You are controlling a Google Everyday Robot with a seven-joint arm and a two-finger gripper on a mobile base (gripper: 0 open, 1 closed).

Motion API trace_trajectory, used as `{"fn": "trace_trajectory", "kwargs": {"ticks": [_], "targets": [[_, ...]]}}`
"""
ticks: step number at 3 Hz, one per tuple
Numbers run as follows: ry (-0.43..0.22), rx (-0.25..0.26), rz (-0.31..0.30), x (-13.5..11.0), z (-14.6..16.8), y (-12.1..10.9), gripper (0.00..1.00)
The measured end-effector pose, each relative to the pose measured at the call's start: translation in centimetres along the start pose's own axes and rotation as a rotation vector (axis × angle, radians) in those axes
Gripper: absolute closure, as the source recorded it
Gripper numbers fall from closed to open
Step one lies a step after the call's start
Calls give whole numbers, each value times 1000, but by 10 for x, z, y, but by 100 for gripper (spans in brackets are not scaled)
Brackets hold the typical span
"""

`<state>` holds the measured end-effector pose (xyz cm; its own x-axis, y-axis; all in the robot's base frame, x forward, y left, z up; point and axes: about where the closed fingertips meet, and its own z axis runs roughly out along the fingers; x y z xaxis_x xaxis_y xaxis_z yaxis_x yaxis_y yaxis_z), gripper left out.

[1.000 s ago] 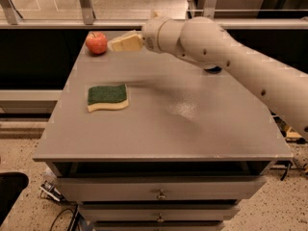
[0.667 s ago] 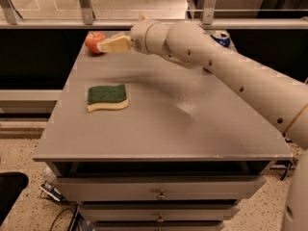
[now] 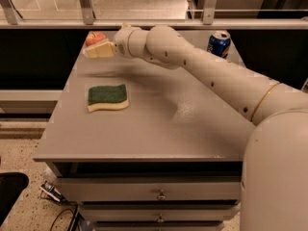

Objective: Pick apple

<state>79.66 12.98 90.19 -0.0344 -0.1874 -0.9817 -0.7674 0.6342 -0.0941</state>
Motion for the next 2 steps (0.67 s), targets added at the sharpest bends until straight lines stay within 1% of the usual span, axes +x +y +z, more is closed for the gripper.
{"fn": "trace_trajectory", "kwargs": {"ticks": [1, 2], "targets": [[50, 7, 3, 15, 22, 0, 0], [83, 10, 6, 28, 43, -2, 0]]}}
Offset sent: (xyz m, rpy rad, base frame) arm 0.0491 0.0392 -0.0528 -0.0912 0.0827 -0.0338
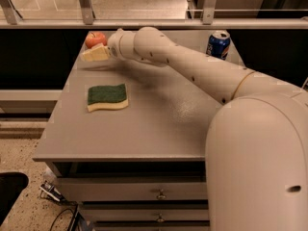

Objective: Pick apple

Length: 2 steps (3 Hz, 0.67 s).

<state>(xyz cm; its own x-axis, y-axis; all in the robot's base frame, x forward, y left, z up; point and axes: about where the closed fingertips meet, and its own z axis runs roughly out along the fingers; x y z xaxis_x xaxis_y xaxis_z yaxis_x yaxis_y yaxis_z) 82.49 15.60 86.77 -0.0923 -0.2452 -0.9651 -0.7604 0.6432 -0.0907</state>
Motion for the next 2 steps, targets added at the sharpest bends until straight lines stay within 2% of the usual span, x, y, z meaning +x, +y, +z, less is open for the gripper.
{"fn": "trace_trajectory", "kwargs": {"ticks": [1, 2], "targets": [[11, -2, -3, 3, 19, -2, 0], [-14, -1, -6, -4, 31, -6, 18]]}}
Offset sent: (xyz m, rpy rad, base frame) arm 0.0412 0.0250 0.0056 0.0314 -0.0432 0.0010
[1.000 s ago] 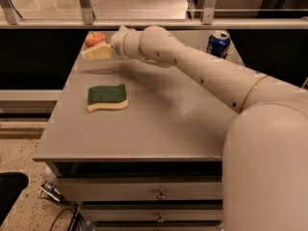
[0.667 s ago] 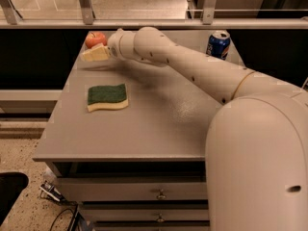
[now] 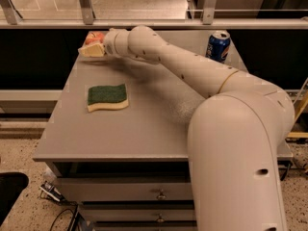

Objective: Pick apple

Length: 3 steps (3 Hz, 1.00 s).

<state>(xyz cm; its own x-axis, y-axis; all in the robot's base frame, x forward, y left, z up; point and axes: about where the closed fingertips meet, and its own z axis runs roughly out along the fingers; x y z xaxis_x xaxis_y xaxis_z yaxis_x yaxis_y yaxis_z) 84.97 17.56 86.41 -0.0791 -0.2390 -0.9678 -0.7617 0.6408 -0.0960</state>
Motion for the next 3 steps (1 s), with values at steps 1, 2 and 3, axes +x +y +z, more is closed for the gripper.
{"fn": "trace_trajectory", "kwargs": {"ticks": [1, 2, 3], "targets": [[0, -2, 1, 0, 1, 1, 41], [0, -5, 1, 0, 3, 3, 64], [1, -9, 1, 1, 5, 5, 89]]}}
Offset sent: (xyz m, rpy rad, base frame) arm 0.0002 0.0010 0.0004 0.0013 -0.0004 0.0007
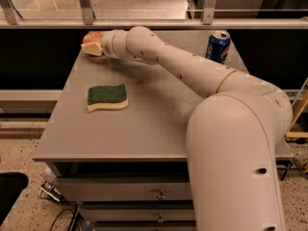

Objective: Pick apple

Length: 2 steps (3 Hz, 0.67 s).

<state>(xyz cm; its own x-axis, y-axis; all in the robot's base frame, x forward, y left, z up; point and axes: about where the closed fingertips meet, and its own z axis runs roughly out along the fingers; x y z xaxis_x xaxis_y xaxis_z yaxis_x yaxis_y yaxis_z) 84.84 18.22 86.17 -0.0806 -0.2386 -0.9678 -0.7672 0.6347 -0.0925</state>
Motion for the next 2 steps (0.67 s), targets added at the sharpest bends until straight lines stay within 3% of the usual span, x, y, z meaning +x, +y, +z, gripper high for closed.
{"fn": "trace_trajectory", "kwargs": {"ticks": [1, 2], "targets": [[-5, -10, 3, 0, 1, 2, 100], [-48, -58, -11, -15, -17, 2, 100]]}}
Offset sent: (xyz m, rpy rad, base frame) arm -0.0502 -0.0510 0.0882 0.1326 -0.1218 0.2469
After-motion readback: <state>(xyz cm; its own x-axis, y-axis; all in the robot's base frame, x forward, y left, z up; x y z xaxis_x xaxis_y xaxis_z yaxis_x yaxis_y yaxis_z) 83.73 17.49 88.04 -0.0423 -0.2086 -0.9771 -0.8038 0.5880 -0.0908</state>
